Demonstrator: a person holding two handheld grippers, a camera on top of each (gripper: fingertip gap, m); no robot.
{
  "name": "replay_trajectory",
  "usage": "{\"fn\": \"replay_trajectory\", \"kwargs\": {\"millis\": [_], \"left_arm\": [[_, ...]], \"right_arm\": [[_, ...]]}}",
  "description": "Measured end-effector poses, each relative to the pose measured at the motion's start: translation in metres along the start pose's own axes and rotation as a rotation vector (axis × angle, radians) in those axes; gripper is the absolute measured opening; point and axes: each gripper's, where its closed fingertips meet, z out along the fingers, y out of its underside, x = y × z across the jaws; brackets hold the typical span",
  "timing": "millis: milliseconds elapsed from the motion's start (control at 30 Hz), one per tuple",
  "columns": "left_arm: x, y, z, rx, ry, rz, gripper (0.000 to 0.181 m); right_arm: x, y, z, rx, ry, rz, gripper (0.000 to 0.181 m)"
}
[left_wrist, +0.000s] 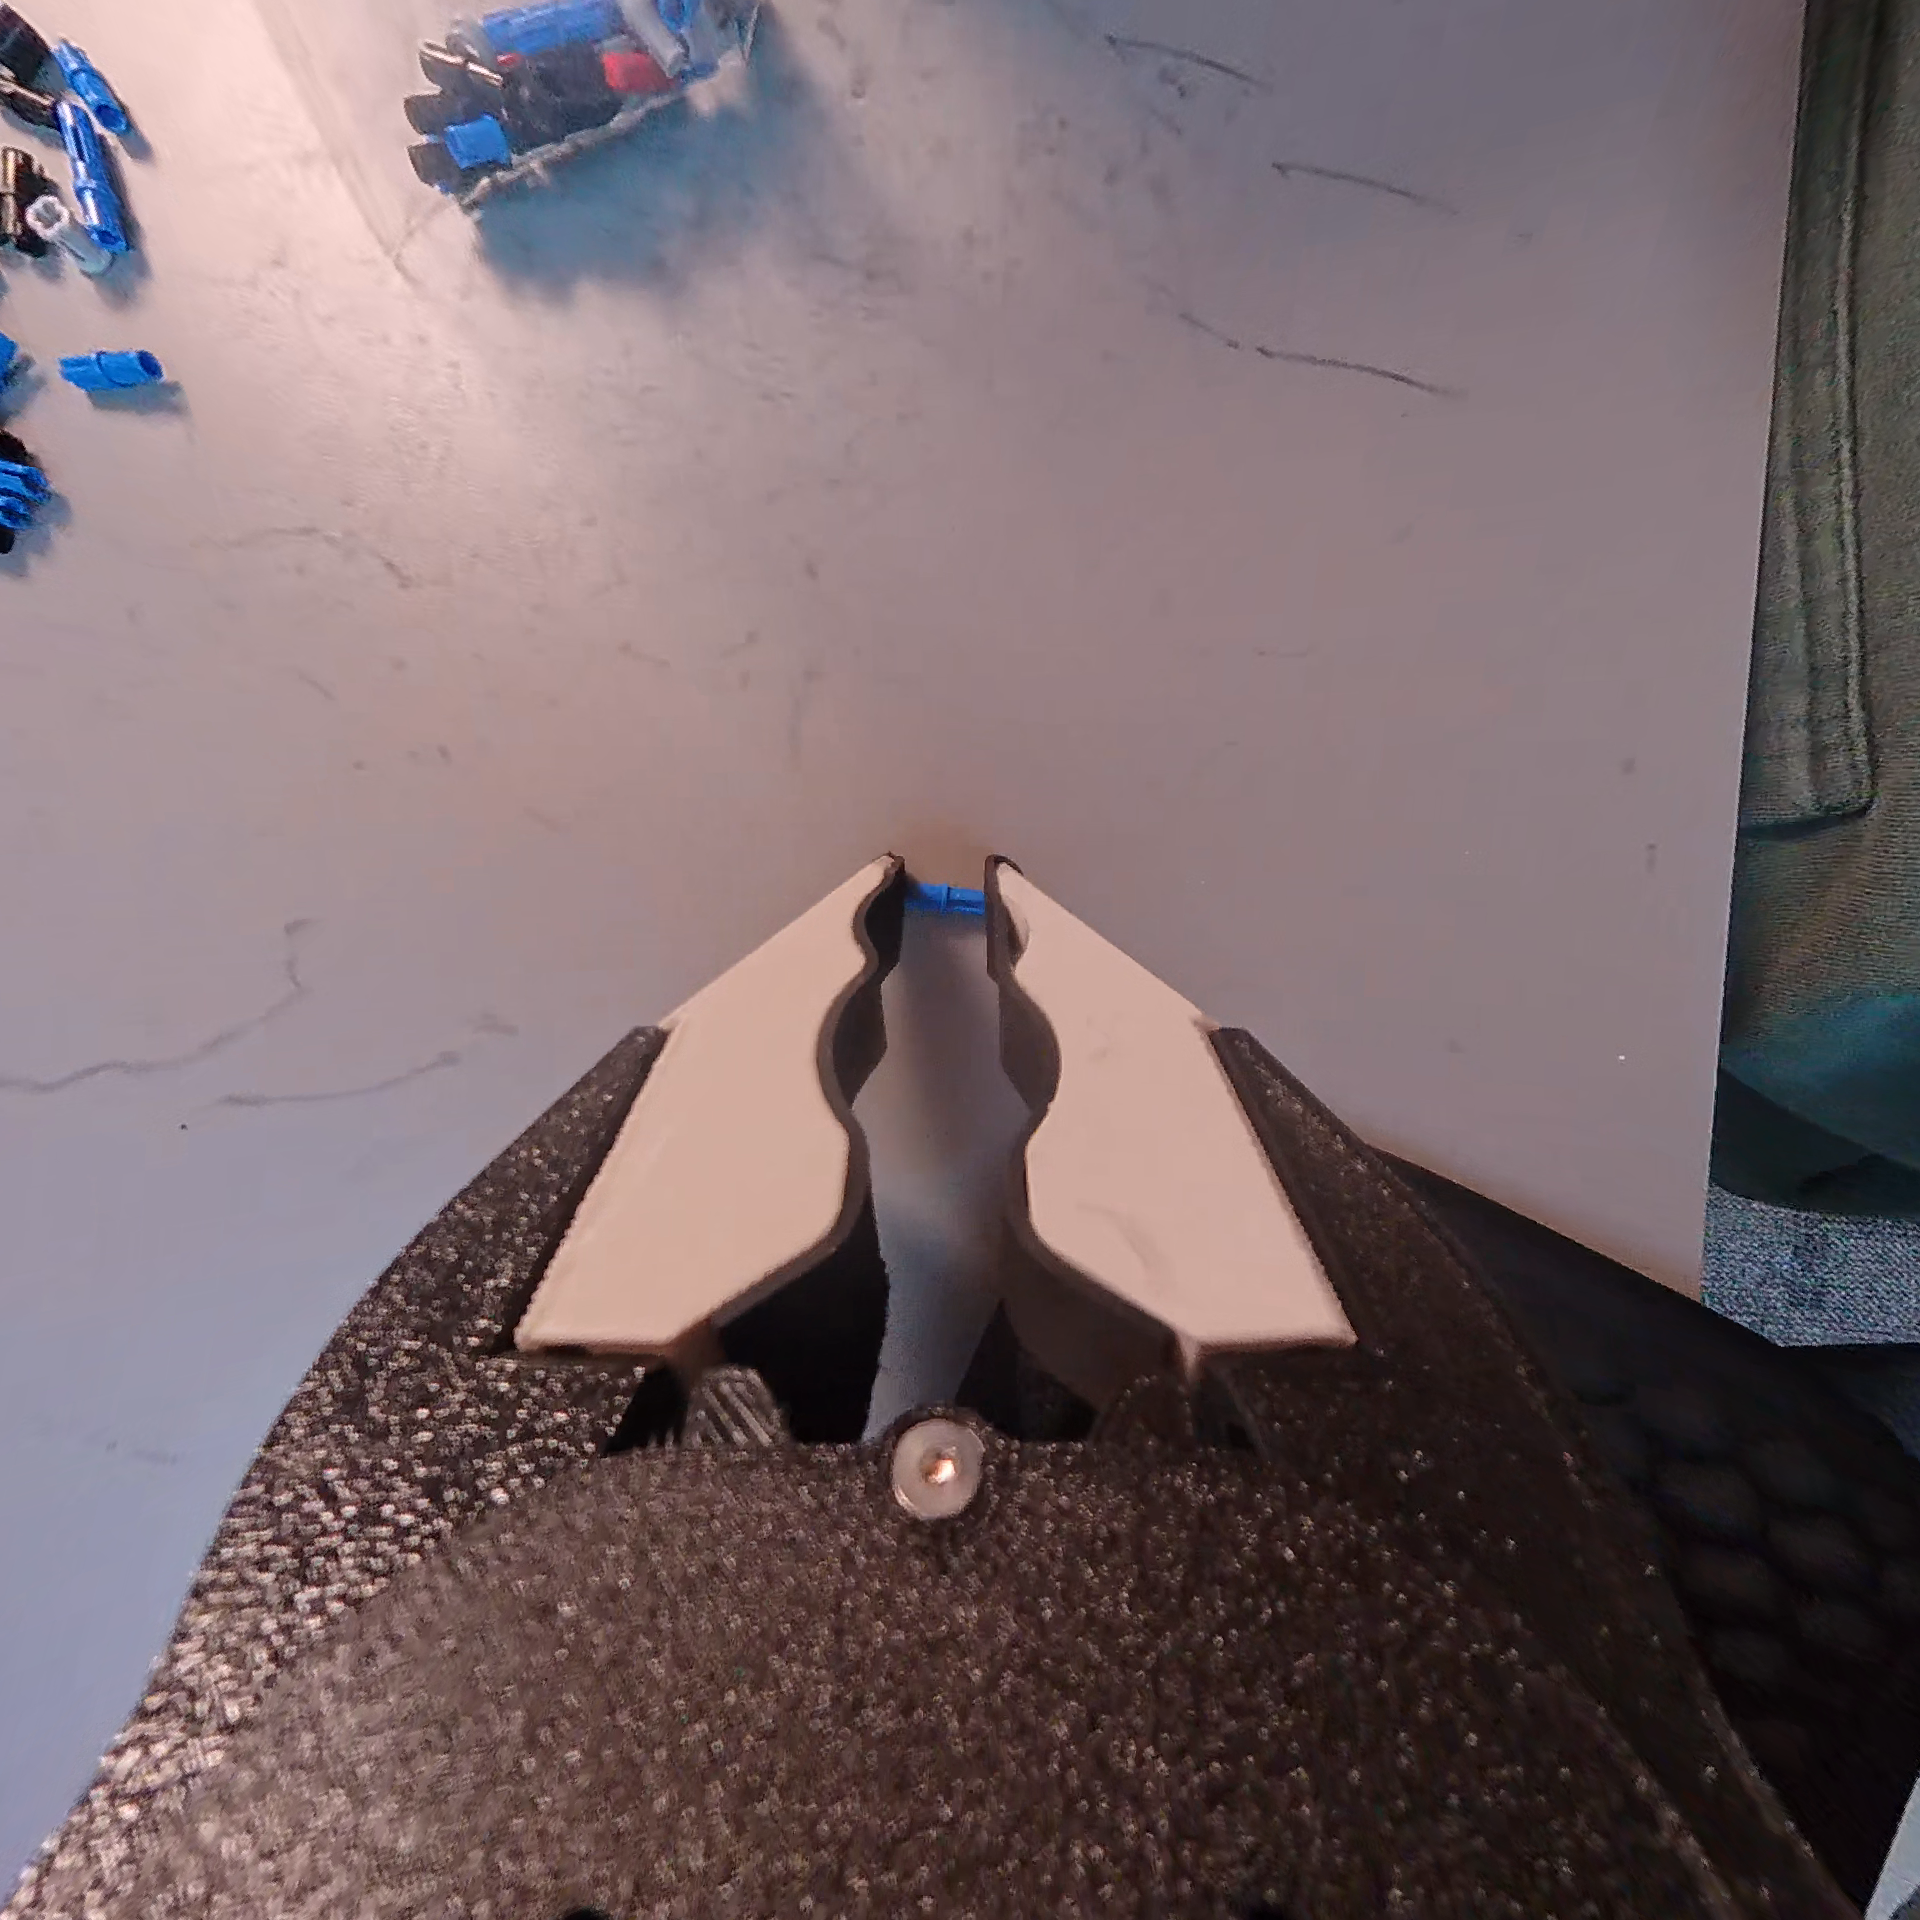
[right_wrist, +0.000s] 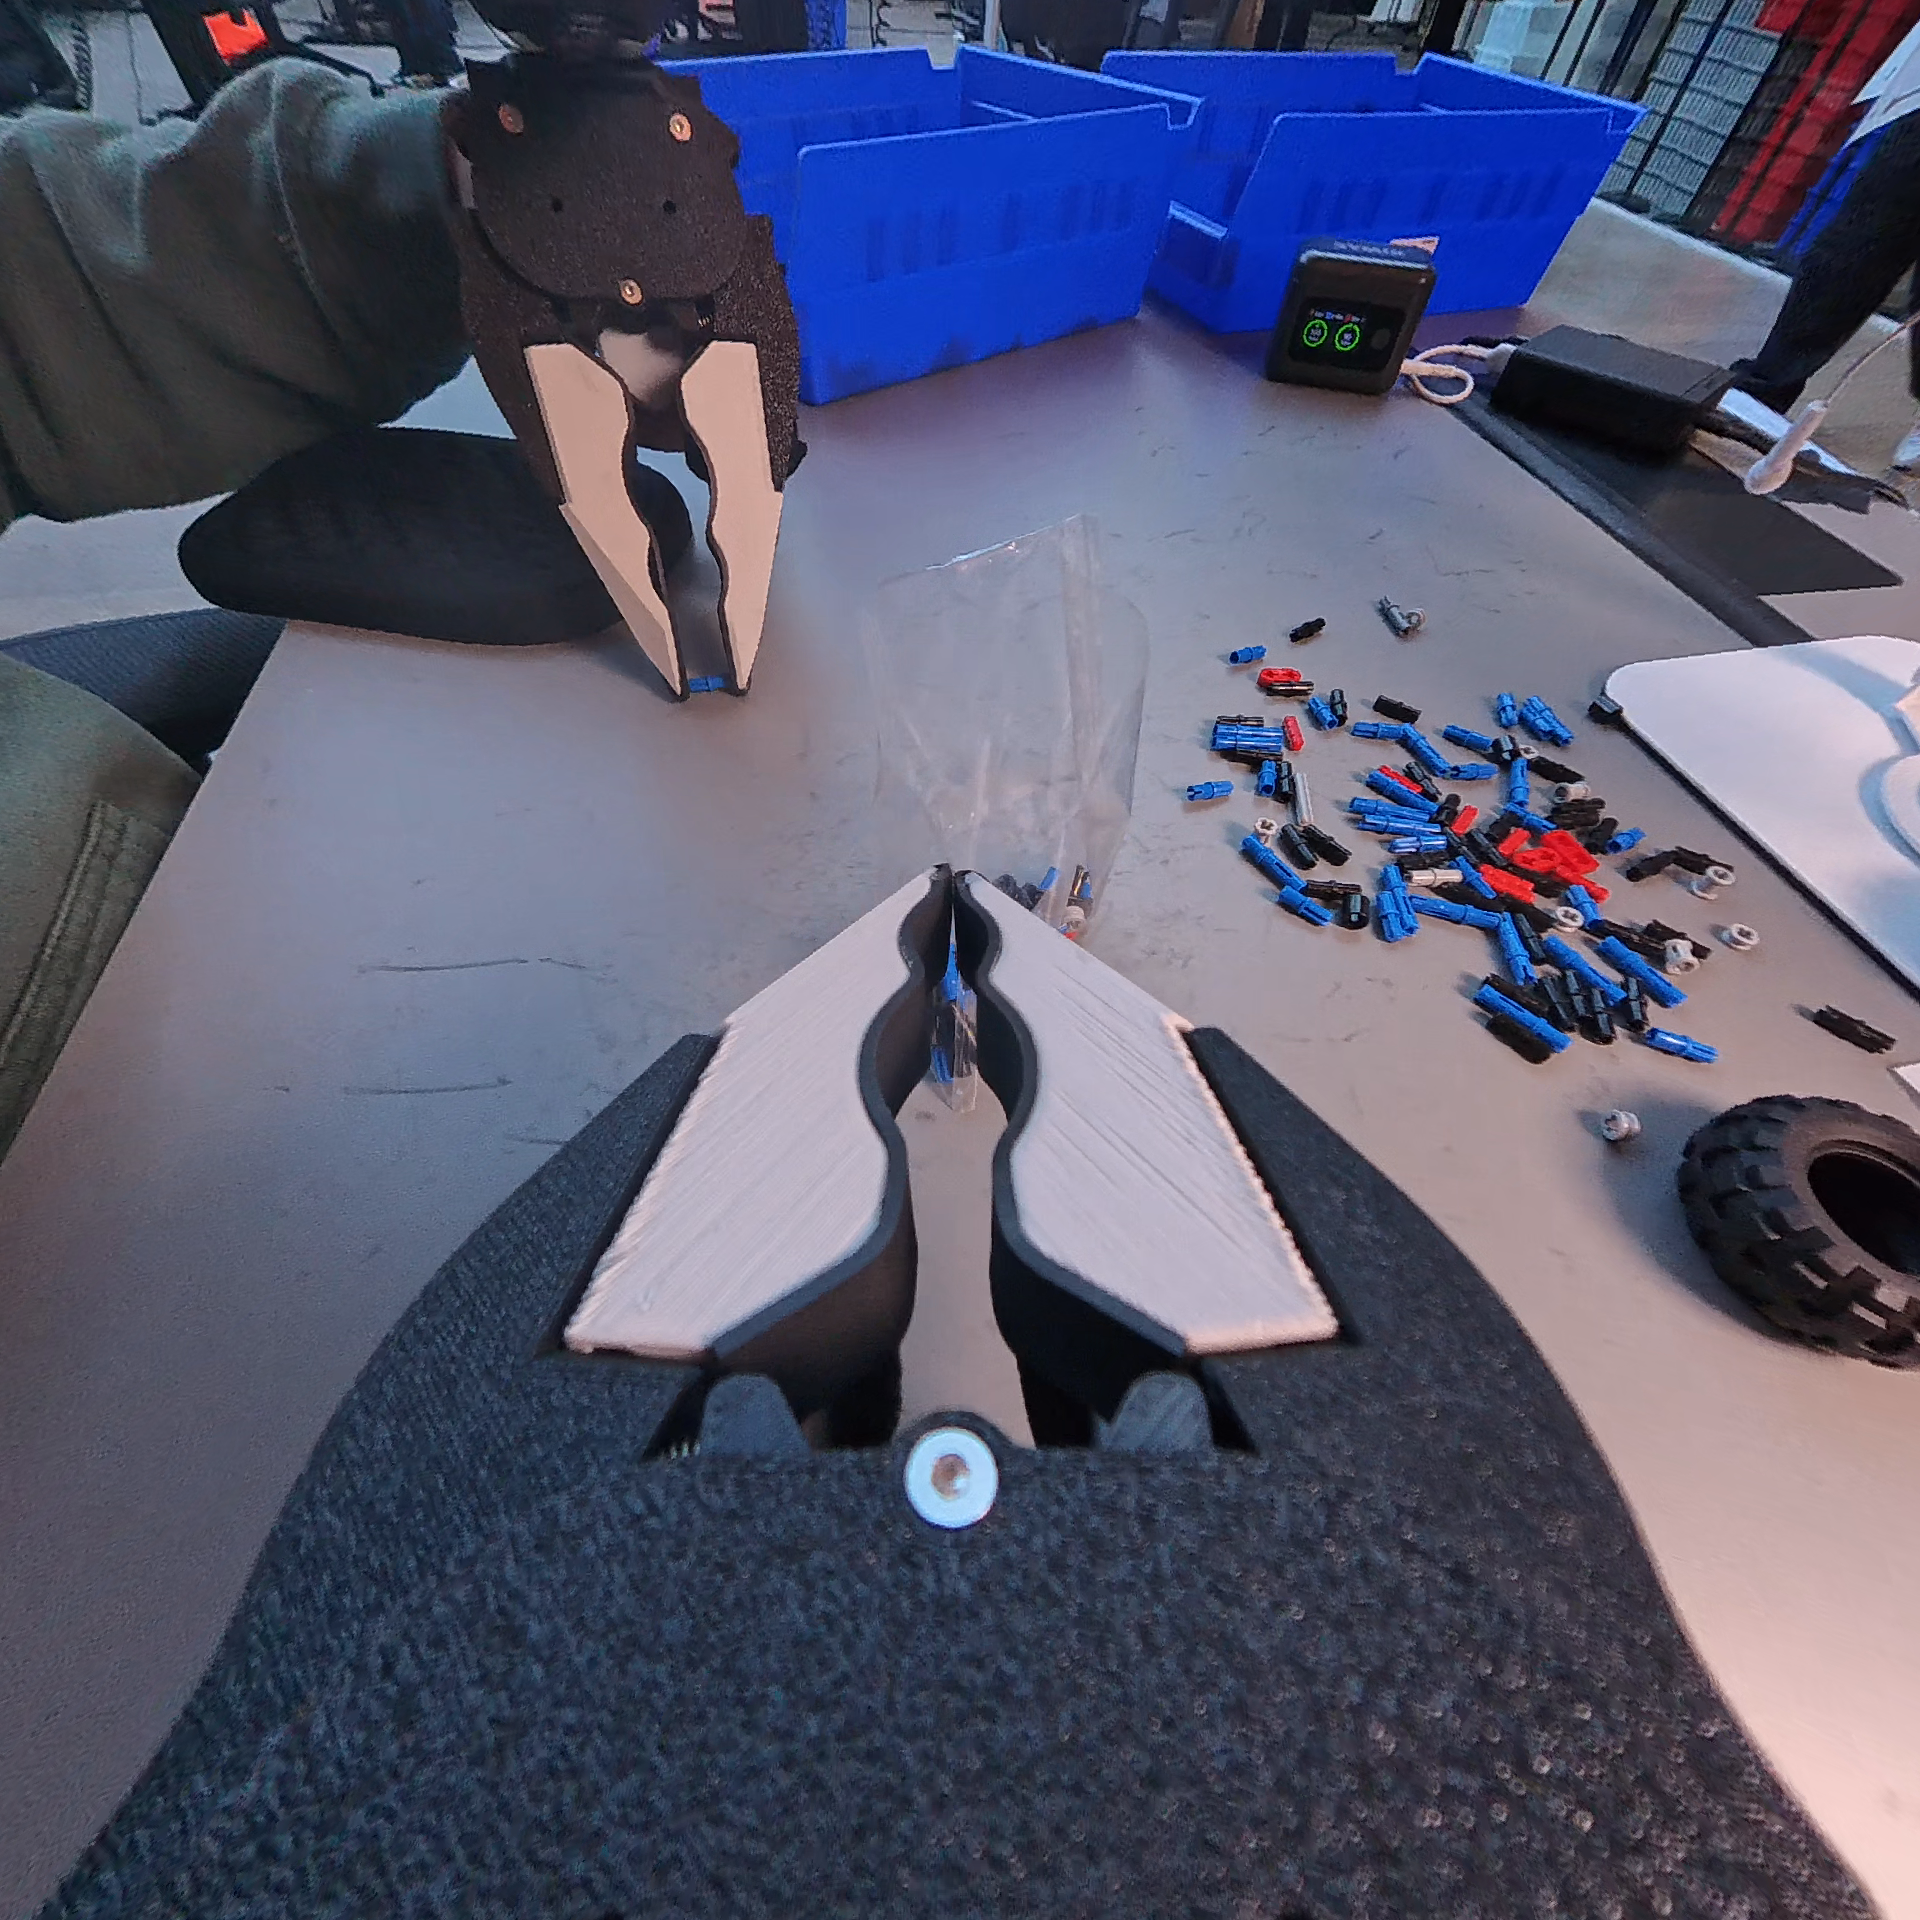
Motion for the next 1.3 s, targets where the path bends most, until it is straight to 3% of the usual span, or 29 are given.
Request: {"fn": "replay_trajectory", "kwargs": {"millis": [67,133,333,367,467,633,733,1300], "left_arm": [[-0.001,0.0,0.0,0.001,-0.005,0.005,0.014],[-0.005,-0.003,0.0,0.013,-0.02,0.018,0.0],[-0.023,-0.053,-0.023,0.15,-0.07,0.055,0.0],[-0.027,-0.056,-0.029,0.152,-0.084,0.047,0.007],[-0.032,-0.035,-0.042,0.081,-0.097,-0.014,0.026],[-0.016,0.042,-0.064,-0.041,-0.088,-0.142,0.027],[-0.014,0.066,-0.067,-0.06,-0.114,-0.184,0.024],[-0.01,0.073,-0.05,-0.154,-0.038,-0.034,0.006]], "right_arm": [[0.0,0.0,0.0,0.0,-0.001,0.0,0.0],[0.0,0.0,0.0,0.0,-0.001,-0.001,0.0],[0.0,-0.001,0.0,-0.003,0.002,-0.005,0.0],[-0.001,-0.001,-0.001,-0.002,0.004,-0.008,0.0],[-0.001,-0.001,-0.003,-0.001,0.007,-0.014,0.0],[0.0,-0.001,-0.004,0.003,0.006,-0.012,0.0],[0.0,0.0,0.0,-0.001,-0.007,-0.005,0.0],[0.0,0.001,0.0,0.004,-0.008,0.015,0.0]]}}
